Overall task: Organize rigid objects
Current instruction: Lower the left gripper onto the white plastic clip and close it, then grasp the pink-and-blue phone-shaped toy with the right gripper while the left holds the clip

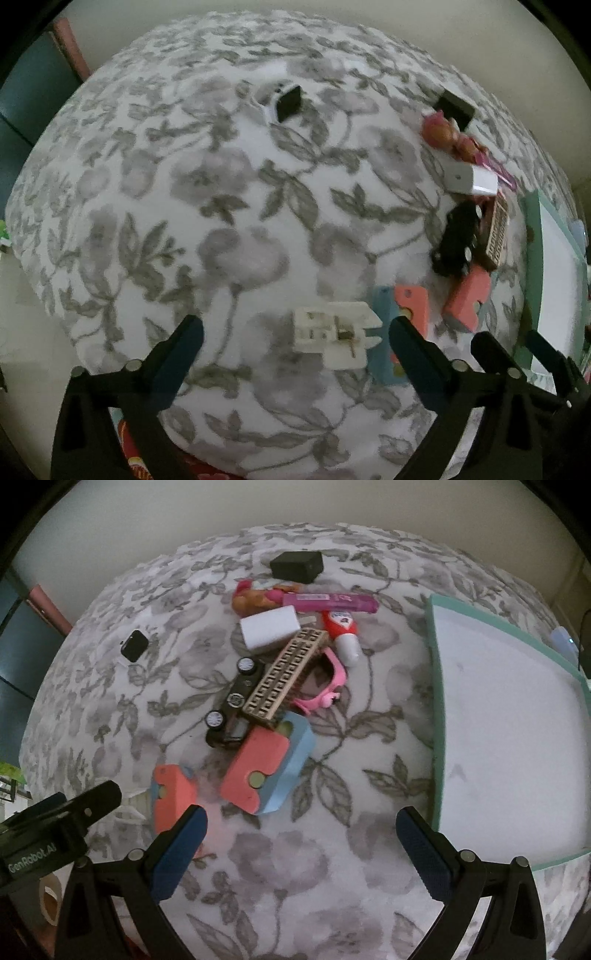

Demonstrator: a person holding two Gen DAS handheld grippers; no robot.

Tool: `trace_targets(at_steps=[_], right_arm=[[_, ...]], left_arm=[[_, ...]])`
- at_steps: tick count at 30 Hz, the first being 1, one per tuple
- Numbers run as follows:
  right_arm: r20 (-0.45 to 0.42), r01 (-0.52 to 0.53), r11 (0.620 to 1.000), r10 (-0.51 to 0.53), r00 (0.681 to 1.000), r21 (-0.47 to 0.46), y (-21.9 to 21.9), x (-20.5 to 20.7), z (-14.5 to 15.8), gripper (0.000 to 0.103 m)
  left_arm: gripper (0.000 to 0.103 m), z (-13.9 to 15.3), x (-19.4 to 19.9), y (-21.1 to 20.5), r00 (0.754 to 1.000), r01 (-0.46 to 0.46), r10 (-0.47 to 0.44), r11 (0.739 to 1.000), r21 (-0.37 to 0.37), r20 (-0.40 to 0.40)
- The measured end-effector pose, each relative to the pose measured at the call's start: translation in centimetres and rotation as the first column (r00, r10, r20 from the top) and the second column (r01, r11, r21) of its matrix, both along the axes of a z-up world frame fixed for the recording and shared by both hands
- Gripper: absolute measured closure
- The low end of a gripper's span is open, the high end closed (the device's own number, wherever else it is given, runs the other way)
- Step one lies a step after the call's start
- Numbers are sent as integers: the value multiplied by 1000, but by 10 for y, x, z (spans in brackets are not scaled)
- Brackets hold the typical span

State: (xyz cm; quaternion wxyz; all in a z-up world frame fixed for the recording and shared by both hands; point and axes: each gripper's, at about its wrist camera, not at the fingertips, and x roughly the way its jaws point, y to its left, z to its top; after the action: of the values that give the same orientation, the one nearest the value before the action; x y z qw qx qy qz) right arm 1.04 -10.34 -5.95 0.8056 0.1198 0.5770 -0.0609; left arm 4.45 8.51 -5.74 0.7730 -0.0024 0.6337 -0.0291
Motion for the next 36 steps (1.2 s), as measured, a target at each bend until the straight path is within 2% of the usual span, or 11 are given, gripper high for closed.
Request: trace_targets(at_steps=[10,12,13,19,27,30,34,36], right_arm=[[3,-18,1000,18,1000,-15,0,-2,4,0],[2,-25,1000,25,1000,-16,2,-2,4,0],[2,-28,999,28,1000,-17,3,-2,4,0],[10,-37,999,37,999,-11,6,-1,4,0],[47,-109,993,107,993,50,30,3,11,0],[57,-139,987,135,989,76,41,5,13,6],[63,-178,979,173,983,97,58,7,13,7],[59,-194,976,188,980,104,64,7,12,12]], left_arm=[[34,-12,7,-10,999,26,-28,999,-32,-47],[47,-11,8,-11,999,28,-30,998,-56,-38],[50,-11,4,-12,999,29,-32,997,-66,-34],[50,-5,4,2,1000,6,-8,995,-100,-20],[50,8,7,39,990,-134,135,990,-41,30],[50,9,5,48,986,-160,161,987,-24,51],[50,9,6,61,980,-188,189,982,-25,57],[50,8,6,65,978,-201,202,979,-30,56]])
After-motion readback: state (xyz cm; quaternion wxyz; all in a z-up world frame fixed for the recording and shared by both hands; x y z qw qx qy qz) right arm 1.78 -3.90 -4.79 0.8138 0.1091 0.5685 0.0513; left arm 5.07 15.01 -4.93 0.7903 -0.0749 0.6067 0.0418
